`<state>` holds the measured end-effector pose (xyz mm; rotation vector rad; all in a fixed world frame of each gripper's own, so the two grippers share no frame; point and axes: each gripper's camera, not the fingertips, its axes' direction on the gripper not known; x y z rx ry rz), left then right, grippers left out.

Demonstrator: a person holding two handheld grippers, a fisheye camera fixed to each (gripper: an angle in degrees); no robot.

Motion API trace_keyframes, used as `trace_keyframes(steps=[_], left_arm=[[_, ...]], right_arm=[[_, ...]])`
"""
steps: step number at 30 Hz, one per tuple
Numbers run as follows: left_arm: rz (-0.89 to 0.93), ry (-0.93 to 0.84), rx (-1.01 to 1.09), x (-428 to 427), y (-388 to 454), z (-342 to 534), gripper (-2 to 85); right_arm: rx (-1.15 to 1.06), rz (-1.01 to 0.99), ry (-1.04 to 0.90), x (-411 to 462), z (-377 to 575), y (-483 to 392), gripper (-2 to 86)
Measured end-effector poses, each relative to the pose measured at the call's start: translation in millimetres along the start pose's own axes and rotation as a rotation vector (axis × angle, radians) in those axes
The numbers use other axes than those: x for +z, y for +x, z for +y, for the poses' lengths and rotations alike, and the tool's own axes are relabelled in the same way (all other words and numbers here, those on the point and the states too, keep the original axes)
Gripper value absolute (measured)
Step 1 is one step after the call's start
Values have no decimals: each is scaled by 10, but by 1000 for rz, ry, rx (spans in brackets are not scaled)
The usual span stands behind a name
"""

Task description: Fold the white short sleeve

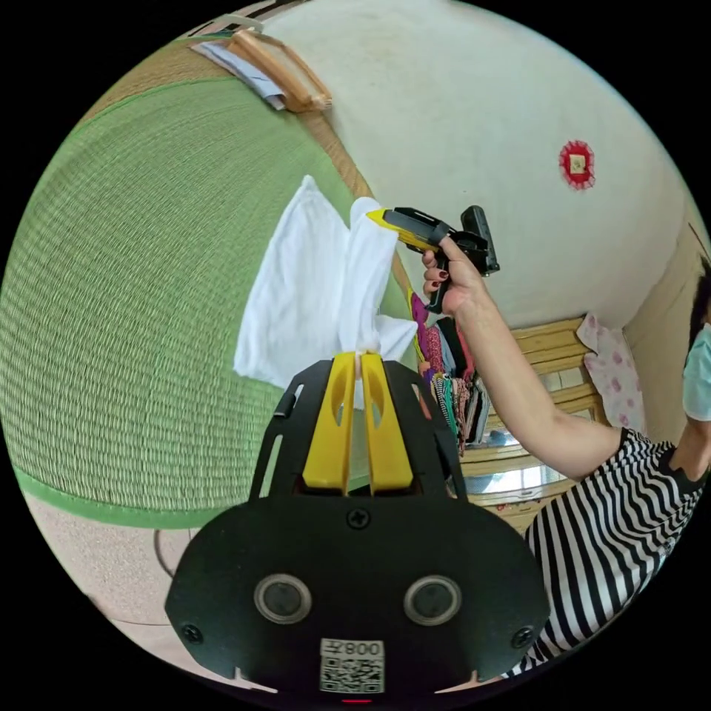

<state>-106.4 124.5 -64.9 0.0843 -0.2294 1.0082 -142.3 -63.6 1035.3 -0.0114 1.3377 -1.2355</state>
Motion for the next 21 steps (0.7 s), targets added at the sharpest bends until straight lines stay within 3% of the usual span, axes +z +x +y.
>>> trace_keyframes(steps=[11,21], left_arm=[[9,26,-123,-531,-264,-76,13],[-15,43,-134,-978,-183,-55,6]], right_arm=[[-31,61,-126,758,-475,-742,24],[-150,-1,-107,759,-417,-1351,62]])
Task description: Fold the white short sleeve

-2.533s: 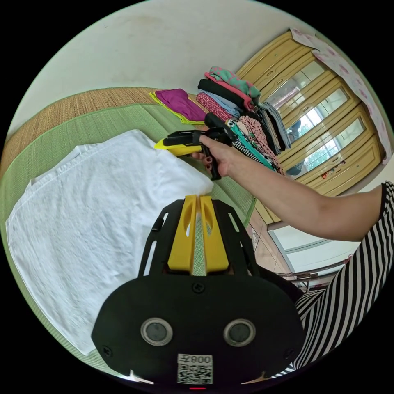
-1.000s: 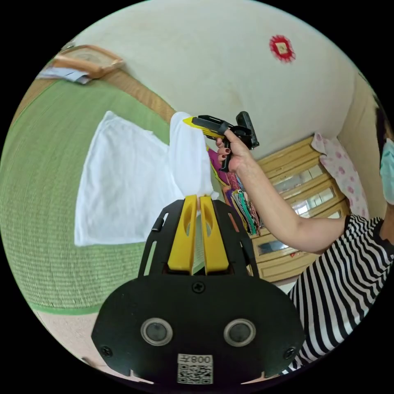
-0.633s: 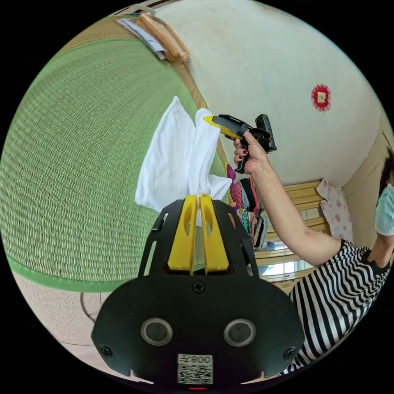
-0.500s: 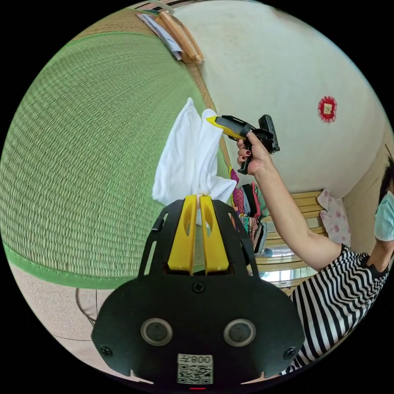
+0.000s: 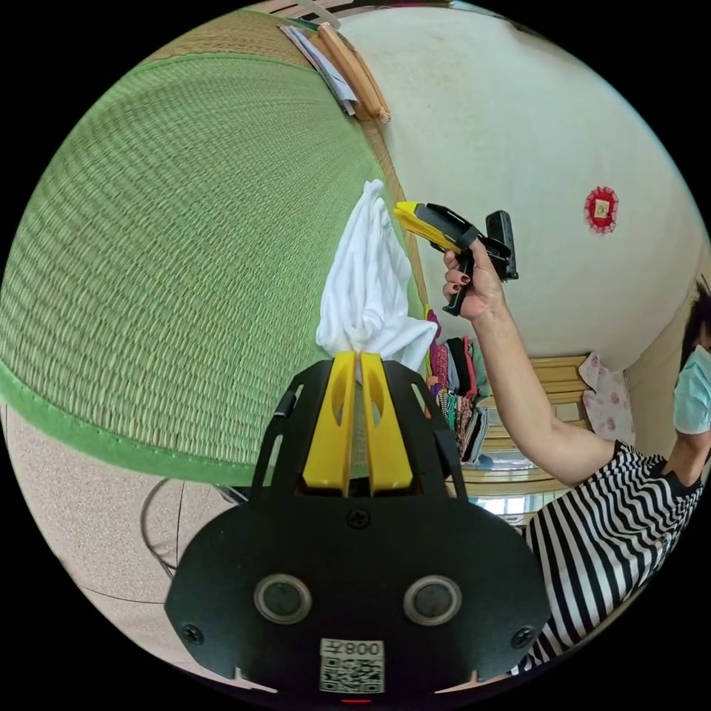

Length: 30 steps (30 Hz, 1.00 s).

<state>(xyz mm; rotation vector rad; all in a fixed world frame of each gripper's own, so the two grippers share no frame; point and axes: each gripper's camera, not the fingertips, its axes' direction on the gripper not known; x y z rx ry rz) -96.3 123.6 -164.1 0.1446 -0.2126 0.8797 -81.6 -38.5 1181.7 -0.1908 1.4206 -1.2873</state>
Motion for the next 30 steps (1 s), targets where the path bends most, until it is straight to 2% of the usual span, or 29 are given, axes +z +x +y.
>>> trace_keyframes(steps=[3,7,11,14,21,23,30], left_arm=[[-10,31,13,-182,85,29,3],[-38,36,87,-307,275,14,2],[-71,-8,185,-196,485,-105,1],[-164,-56,242,-50,603,-178,1],[-280,-134,302,127,788,-191,1],[-289,-138,306,138,819,-182,2],[-401,-178,336,243,916,-102,2]], right_arm=[[-43,-11,64,-251,276,-182,70],[-98,-12,114,-484,1094,-543,84],[-89,156,67,-282,1924,-1123,90],[-67,301,32,-3,2273,-1459,93],[-92,534,-19,439,2325,-1909,86],[-84,599,-28,520,2302,-1992,60],[-93,645,-19,417,2486,-2184,14]])
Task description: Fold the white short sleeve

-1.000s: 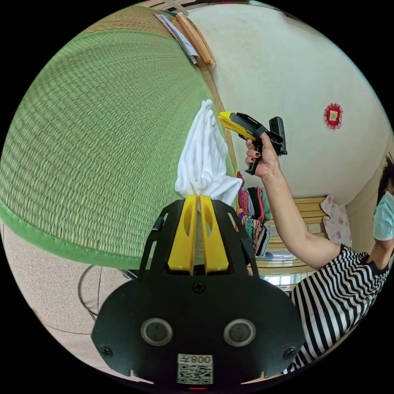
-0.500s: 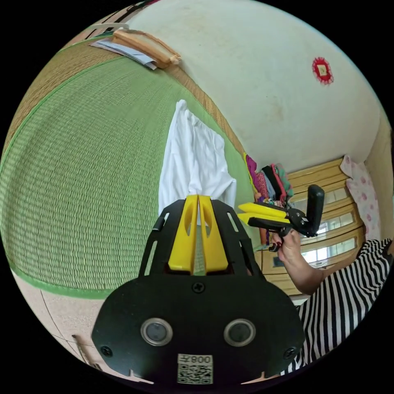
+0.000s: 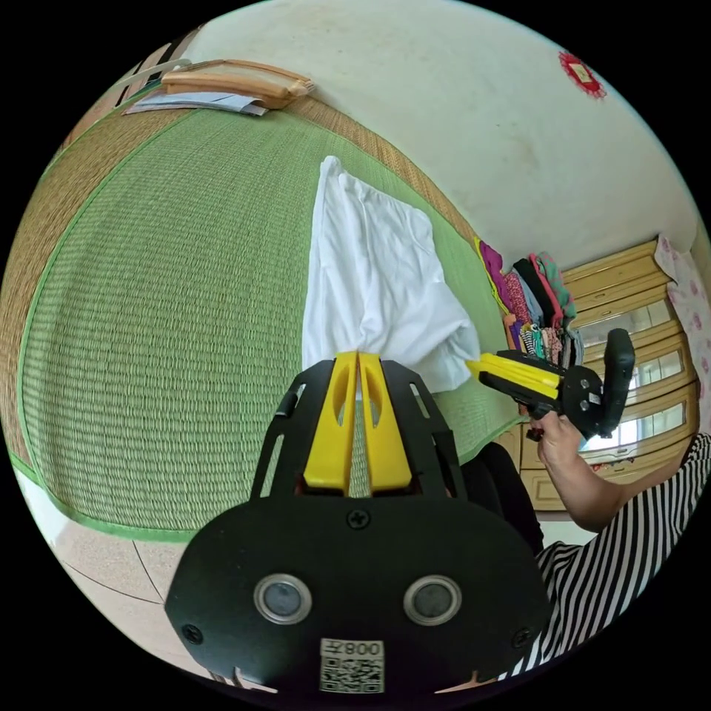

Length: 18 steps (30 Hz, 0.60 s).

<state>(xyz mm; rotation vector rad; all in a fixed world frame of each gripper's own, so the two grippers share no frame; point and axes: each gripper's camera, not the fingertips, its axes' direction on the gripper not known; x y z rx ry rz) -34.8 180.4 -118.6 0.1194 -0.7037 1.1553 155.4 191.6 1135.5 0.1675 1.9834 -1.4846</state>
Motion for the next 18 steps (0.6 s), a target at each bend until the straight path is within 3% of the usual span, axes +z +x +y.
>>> trace_keyframes(steps=[4,18], left_arm=[[-26,-11,12,27,53,10,2],[-22,-14,-24,183,98,158,1]], right_arm=[[-6,53,20,-144,320,42,9],[27,-143,-23,204,872,352,10]])
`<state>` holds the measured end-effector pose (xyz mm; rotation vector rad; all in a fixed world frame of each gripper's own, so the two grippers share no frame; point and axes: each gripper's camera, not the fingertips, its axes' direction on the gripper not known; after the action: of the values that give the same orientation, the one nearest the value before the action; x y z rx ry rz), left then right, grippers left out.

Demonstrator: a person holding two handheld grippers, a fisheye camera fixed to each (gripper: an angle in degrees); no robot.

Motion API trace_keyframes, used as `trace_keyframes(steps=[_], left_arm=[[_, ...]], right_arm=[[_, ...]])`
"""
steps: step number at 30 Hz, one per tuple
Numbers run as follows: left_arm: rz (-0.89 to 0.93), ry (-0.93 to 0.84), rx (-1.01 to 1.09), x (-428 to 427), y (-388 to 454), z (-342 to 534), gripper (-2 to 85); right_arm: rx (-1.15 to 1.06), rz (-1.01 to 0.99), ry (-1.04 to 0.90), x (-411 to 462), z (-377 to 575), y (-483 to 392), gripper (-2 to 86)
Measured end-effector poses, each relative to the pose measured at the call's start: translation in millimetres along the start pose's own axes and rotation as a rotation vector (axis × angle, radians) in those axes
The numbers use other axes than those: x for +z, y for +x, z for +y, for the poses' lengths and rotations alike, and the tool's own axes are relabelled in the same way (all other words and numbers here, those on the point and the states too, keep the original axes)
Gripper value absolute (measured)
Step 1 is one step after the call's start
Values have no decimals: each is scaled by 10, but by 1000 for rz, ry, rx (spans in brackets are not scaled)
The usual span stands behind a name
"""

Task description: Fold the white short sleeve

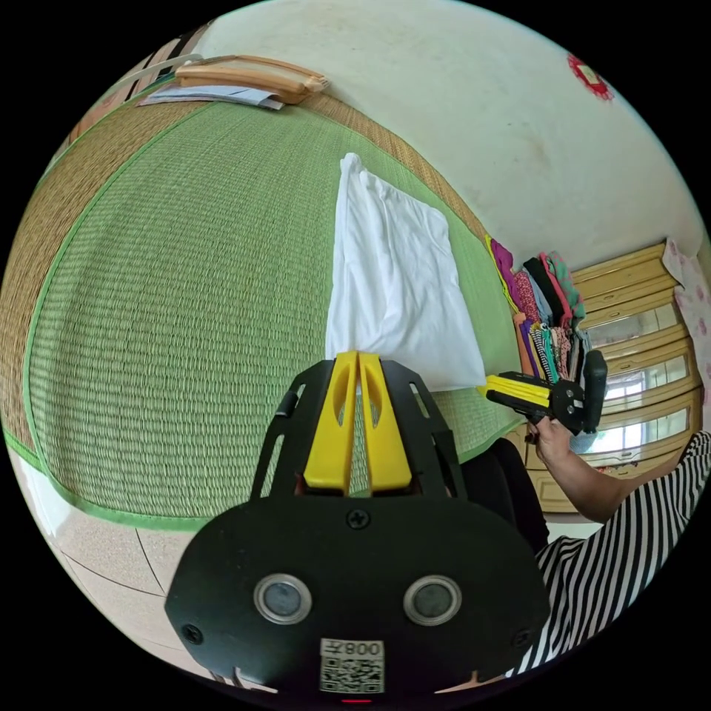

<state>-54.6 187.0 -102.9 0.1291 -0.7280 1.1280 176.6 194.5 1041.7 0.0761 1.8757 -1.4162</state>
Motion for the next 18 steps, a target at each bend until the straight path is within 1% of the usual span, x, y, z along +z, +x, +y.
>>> trace_keyframes(steps=[5,10,15,18], left_arm=[[1,-1,-15,78,36,33,1],[13,4,-23,169,45,69,1],[0,0,-38,244,92,87,2],[-1,47,-23,200,202,124,2]], right_arm=[[70,-137,27,24,205,317,10],[109,-217,31,62,401,549,6],[162,-252,4,62,655,777,2],[170,-253,27,-71,753,867,2]])
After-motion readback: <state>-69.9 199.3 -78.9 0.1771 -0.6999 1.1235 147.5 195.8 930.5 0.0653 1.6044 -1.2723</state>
